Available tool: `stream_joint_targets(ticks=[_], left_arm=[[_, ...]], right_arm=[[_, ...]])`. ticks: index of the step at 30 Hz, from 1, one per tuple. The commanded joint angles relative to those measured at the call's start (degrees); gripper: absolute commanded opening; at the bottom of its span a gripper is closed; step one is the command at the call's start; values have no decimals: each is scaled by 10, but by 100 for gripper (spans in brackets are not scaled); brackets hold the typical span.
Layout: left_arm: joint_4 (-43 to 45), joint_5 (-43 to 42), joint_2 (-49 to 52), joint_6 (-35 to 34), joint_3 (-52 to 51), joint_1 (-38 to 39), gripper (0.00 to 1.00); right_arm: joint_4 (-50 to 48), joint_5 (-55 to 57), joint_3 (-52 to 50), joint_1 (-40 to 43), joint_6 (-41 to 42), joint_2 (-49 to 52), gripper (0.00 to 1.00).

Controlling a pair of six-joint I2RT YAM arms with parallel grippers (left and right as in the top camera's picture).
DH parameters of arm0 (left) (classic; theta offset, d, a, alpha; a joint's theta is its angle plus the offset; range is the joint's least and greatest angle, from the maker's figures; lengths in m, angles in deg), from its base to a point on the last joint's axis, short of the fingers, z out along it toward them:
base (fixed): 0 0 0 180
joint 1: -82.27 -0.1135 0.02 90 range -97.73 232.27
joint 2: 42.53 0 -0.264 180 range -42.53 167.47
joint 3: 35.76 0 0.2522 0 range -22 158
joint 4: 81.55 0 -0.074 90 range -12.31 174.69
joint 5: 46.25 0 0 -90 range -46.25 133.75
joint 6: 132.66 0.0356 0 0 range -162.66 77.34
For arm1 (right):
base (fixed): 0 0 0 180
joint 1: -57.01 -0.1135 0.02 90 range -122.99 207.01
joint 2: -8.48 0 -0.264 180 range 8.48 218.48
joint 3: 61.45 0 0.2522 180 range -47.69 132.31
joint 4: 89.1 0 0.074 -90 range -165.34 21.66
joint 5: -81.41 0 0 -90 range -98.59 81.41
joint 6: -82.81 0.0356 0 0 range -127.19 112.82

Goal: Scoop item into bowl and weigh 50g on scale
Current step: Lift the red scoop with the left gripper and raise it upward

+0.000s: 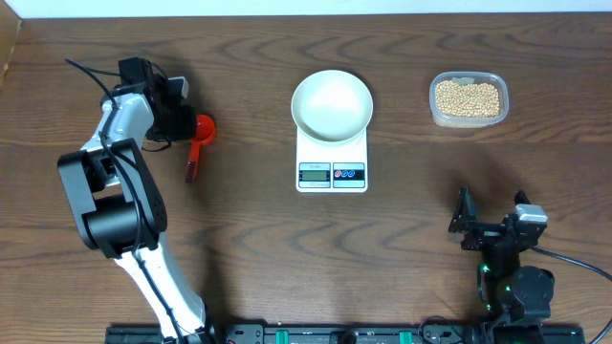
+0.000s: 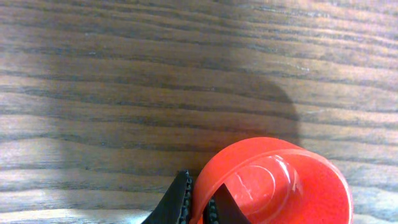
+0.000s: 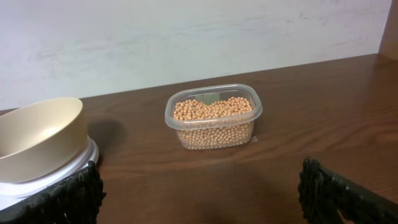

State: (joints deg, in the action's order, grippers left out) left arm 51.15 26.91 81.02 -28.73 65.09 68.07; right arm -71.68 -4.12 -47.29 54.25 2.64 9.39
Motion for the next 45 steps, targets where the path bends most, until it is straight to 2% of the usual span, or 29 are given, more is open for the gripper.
stream_joint_targets(ticks=[1, 8, 19, 22, 23, 26, 30, 34, 37, 45], left_arm=[[1, -7, 7, -52, 13, 1, 8], [48, -7, -29, -170, 33, 1, 7], [176, -4, -150, -398, 34, 0, 7], [202, 0, -177, -507, 34, -3, 7], [212, 0, -189, -577, 34, -7, 7], [210, -1, -205, -711, 34, -11, 7], [208, -8, -215, -850, 34, -10, 8], [205, -48, -216, -953, 34, -10, 7], [206, -74, -216, -984, 34, -10, 7], [204, -82, -216, -985, 34, -10, 7]], right_arm=[[2, -1, -1, -3, -7, -1, 99], [2, -1, -1, -3, -7, -1, 99], [2, -1, -1, -3, -7, -1, 99], [2, -1, -1, -3, -7, -1, 99], [2, -1, -1, -3, -7, -1, 99], [2, -1, -1, -3, -7, -1, 99], [2, -1, -1, -3, -7, -1, 99], [2, -1, -1, -3, -7, -1, 99], [2, -1, -1, -3, -7, -1, 99], [0, 8, -1, -3, -7, -1, 99]])
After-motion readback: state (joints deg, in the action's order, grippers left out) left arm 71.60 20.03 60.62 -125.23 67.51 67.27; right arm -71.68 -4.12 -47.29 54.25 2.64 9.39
